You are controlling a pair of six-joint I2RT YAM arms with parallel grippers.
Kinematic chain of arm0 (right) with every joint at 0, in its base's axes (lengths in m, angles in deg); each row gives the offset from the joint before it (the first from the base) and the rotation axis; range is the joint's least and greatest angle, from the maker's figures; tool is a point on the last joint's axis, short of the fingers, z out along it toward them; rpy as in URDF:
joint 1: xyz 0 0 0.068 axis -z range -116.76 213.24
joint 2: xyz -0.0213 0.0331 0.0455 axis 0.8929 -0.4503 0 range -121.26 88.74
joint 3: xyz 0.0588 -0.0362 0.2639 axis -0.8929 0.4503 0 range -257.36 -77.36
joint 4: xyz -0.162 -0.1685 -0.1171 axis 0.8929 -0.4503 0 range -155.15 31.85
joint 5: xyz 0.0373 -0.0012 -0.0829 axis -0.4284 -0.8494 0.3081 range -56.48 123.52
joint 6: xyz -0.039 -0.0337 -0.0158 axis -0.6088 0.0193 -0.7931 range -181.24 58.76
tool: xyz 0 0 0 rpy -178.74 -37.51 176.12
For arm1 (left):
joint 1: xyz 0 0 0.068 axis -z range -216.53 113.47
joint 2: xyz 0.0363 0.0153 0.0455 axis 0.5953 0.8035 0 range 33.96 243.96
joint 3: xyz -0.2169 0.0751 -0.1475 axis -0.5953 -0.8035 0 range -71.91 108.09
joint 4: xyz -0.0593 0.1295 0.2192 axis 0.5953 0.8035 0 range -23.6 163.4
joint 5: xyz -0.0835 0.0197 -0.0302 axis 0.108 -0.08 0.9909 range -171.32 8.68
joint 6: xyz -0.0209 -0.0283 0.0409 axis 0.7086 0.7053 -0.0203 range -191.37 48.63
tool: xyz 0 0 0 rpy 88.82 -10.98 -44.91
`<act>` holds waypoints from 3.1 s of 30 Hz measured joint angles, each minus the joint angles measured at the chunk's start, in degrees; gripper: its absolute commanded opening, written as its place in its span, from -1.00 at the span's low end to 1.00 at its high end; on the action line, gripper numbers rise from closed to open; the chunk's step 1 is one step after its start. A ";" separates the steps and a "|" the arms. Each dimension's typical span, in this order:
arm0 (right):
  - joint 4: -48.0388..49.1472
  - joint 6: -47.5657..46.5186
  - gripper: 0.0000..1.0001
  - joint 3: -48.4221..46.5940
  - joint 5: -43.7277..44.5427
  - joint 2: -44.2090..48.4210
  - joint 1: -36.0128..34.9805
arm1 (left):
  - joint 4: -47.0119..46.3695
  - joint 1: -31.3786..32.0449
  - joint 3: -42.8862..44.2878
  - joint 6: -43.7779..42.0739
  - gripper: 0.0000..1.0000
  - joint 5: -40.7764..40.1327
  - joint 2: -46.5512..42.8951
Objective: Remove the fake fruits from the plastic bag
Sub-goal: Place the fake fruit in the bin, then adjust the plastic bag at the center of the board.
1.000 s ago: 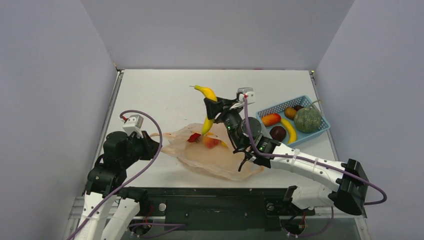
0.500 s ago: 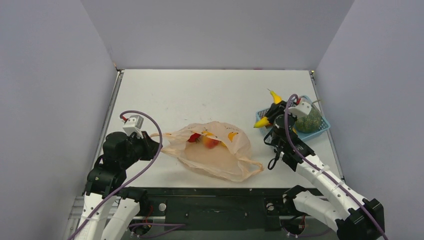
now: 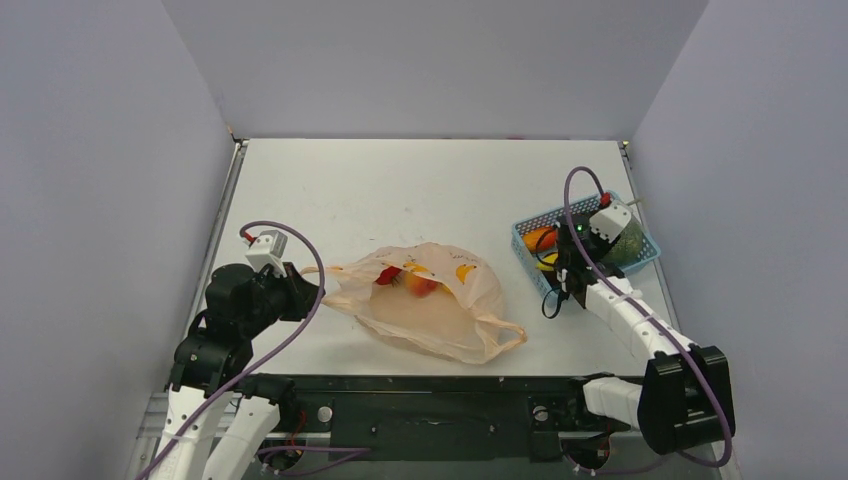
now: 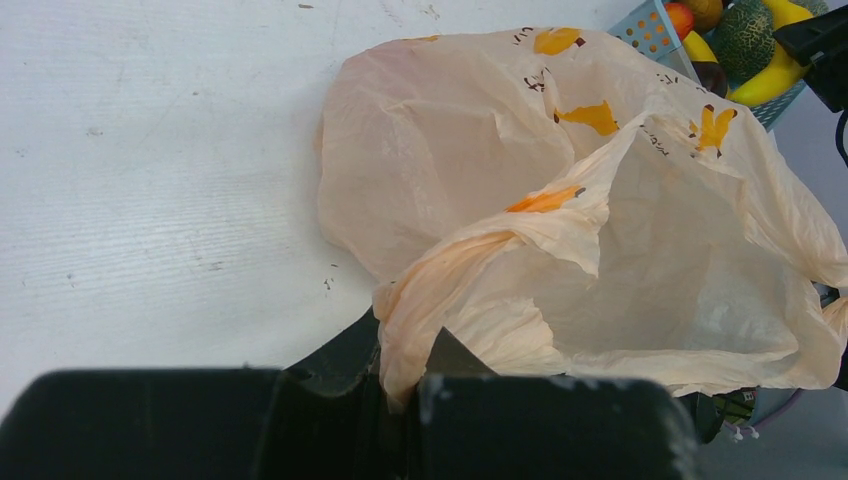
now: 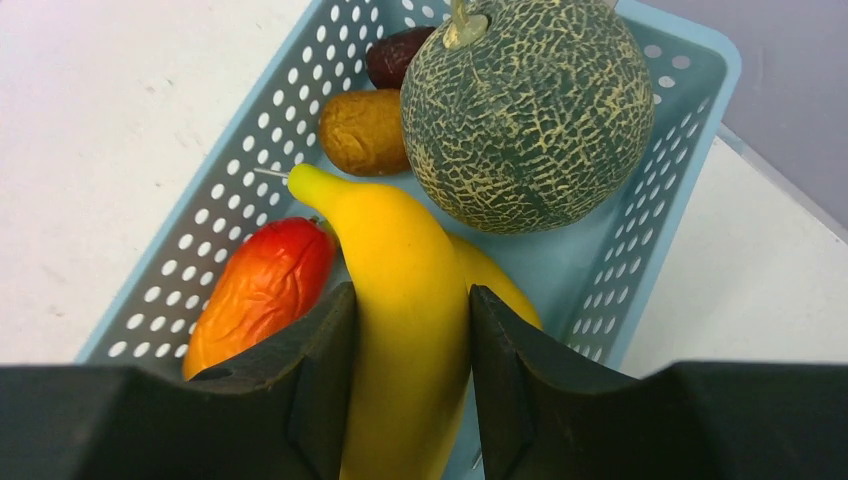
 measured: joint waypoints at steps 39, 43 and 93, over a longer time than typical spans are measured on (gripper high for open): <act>-0.63 -11.26 0.10 -4.11 6.64 2.43 -12.63 | -0.02 0.72 -0.09 -0.04 -1.00 0.28 -2.08; 0.50 -13.57 0.08 -4.72 2.14 6.32 -17.44 | 0.00 0.76 -0.09 -0.04 -1.00 0.28 -0.98; 32.11 -16.00 0.02 -9.11 -18.10 -30.45 -59.10 | 0.02 1.57 -0.09 -0.02 -1.00 0.22 2.12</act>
